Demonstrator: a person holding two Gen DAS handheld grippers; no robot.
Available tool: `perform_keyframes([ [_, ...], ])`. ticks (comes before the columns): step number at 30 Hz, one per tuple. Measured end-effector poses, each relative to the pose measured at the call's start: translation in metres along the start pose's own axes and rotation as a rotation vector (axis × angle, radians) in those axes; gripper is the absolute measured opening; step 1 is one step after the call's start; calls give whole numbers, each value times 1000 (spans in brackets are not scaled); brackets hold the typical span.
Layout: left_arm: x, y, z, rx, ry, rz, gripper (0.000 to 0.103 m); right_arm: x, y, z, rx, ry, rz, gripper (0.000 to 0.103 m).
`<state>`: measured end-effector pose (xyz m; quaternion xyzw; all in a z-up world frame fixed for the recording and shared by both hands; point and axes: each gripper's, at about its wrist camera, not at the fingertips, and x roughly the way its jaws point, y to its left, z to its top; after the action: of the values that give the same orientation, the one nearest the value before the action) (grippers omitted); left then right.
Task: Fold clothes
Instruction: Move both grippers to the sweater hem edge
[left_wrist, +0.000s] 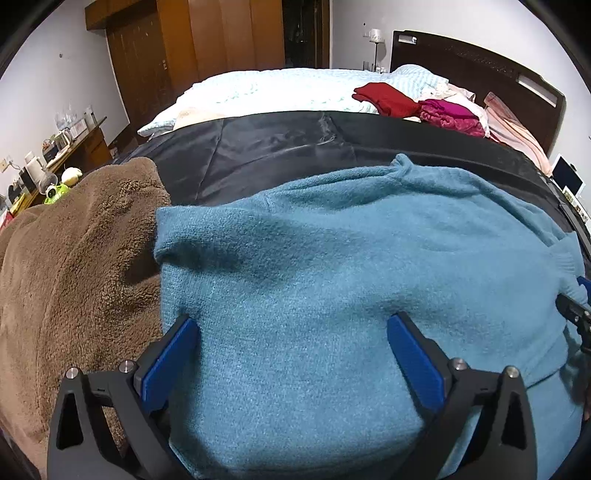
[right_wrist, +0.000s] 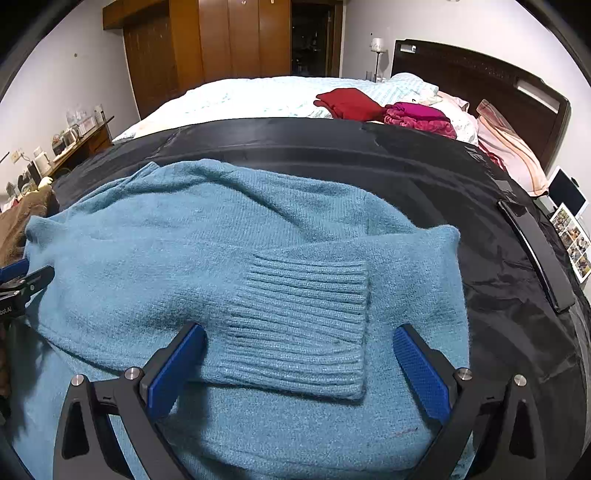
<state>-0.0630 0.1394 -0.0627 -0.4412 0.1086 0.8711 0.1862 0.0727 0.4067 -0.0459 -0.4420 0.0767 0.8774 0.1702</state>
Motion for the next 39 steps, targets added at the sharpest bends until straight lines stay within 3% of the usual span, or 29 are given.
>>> perform_keyframes([
  [5, -14, 2, -9, 7, 39, -31, 103, -1, -1, -1, 3, -9, 10, 103],
  [11, -60, 7, -43, 72, 52, -113, 103, -18, -18, -10, 51, -53, 106, 103],
  [17, -104, 40, -85, 62, 69, -173, 103, -65, -8, -47, -15, -85, 192, 103],
  [22, -130, 73, -114, -6, 90, -221, 103, -92, -2, -76, -24, -84, 268, 103],
  [29, -151, 102, -162, -78, 150, -284, 103, -117, 16, -108, -80, -101, 297, 103],
  [39, -183, 91, -205, -15, 173, -371, 103, -133, 12, -128, -52, -114, 316, 103],
])
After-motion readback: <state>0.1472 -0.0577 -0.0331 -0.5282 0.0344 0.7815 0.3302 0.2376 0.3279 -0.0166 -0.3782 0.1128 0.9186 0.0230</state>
